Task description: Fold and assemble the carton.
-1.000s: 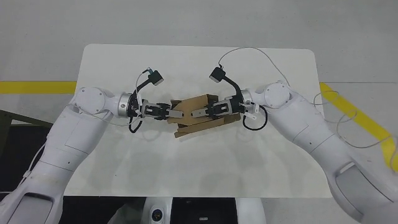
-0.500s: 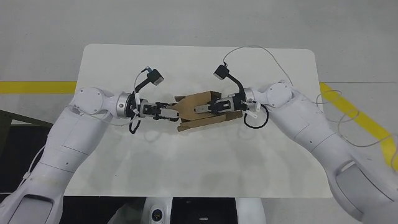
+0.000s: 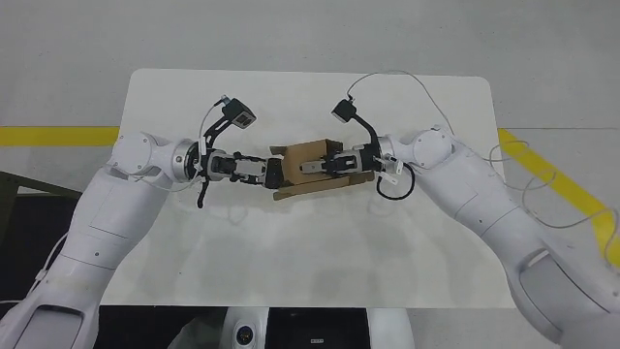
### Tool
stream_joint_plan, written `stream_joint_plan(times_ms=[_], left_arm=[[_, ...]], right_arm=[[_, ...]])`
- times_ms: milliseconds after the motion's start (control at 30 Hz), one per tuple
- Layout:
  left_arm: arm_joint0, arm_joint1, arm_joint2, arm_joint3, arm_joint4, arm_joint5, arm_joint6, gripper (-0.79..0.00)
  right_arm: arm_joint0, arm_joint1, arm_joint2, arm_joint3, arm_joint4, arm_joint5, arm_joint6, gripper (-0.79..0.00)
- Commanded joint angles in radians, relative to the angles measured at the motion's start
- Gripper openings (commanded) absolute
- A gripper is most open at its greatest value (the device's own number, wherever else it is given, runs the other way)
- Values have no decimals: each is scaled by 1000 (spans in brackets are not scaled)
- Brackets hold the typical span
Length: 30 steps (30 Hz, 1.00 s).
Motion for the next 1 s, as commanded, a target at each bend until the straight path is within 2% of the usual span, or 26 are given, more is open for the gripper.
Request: stream_joint_plan(times_ms=[0, 533, 967], left_arm=[[-3, -2, 4, -1, 11, -3, 4, 0], [-24, -21, 44, -14, 90, -24, 29, 0], [-12, -16, -10, 17, 112, -28, 67, 0]], right_arm=[[-1, -3, 1, -1, -2, -3, -3, -785], [-28, -5, 29, -19, -18, -12, -12, -785], [-62, 35, 114, -28, -43, -11, -12, -785]])
